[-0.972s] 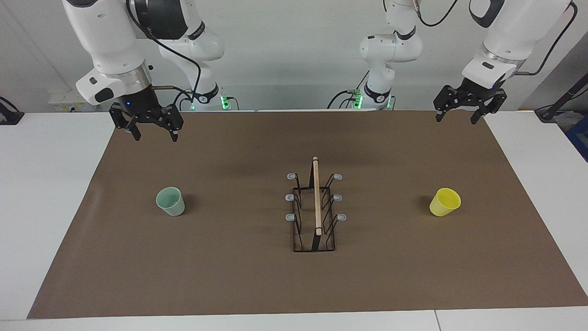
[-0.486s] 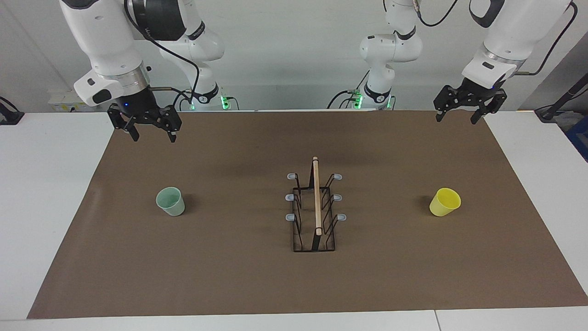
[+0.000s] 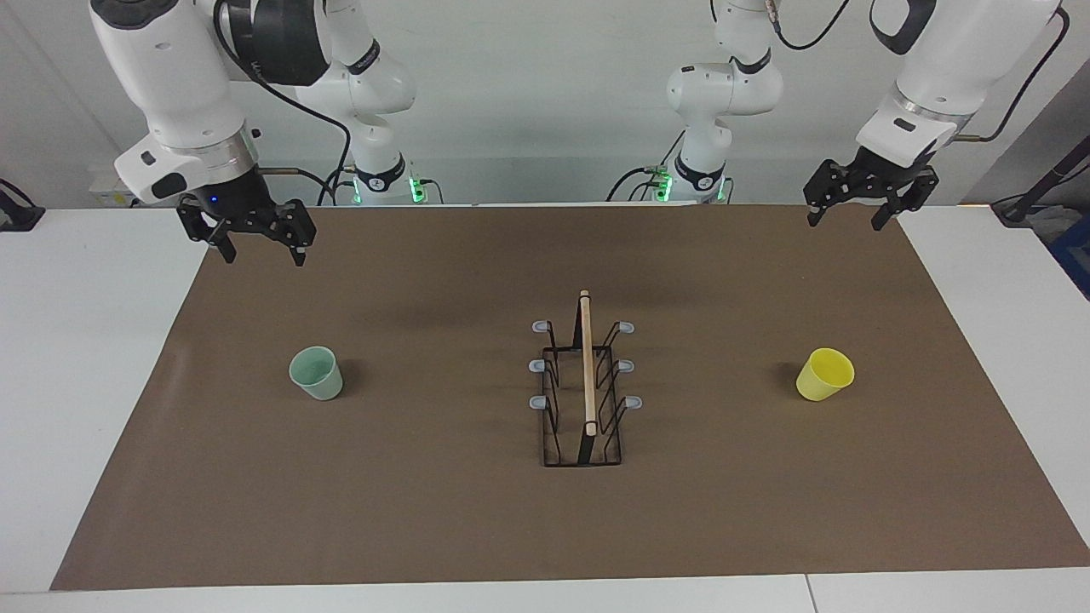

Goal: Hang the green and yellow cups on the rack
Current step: 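Open the left gripper toward the yellow cup while the right gripper approaches the green cup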

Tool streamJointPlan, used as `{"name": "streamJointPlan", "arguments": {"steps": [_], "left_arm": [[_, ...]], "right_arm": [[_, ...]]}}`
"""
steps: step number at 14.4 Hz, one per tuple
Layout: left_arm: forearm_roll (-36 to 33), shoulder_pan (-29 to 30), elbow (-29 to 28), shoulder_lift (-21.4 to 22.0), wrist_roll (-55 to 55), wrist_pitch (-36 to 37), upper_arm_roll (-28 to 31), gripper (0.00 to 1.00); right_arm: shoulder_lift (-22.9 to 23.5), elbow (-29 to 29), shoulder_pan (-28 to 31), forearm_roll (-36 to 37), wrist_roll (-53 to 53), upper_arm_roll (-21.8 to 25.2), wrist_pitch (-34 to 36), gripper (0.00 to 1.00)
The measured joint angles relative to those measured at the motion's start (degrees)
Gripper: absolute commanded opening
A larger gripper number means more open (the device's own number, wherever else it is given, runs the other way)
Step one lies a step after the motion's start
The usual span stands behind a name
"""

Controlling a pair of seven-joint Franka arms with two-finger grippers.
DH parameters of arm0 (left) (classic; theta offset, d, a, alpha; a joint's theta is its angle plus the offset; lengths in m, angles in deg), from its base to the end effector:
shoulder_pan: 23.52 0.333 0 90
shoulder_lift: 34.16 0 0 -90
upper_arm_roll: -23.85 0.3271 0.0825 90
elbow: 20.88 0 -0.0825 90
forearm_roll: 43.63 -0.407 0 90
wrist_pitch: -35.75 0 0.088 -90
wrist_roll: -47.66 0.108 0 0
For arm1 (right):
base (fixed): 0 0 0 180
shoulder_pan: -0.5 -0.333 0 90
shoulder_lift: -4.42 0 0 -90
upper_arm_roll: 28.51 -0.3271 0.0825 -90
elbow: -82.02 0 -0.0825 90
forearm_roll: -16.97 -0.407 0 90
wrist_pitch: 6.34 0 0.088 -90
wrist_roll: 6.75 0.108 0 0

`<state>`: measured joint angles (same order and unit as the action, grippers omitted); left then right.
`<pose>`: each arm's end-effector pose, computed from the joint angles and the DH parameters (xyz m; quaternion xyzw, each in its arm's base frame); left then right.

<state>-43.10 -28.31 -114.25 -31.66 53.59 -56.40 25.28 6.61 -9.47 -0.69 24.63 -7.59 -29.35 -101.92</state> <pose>0.5657 -0.0339 0.6337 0.9966 -0.0809 0.0113 0.0049 0.5981 0.0078 0.6088 0.9972 0.0304 0.0172 0.0661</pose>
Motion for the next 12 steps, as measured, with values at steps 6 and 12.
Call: {"name": "streamJointPlan", "arguments": {"steps": [6,12], "left_arm": [[3.7,0.3,-1.1,-2.1,-1.8,-4.0,0.3,1.0],[10.4,5.9,3.3,-11.1,-4.9,-7.3,0.5,1.0]], "right_arm": [[0.1,-2.5,-2.1,12.4,-21.5,-0.8,-0.1,1.0],[-1.3,-7.5,-3.9,20.2,-34.2,-1.0,-0.1,1.0]]}}
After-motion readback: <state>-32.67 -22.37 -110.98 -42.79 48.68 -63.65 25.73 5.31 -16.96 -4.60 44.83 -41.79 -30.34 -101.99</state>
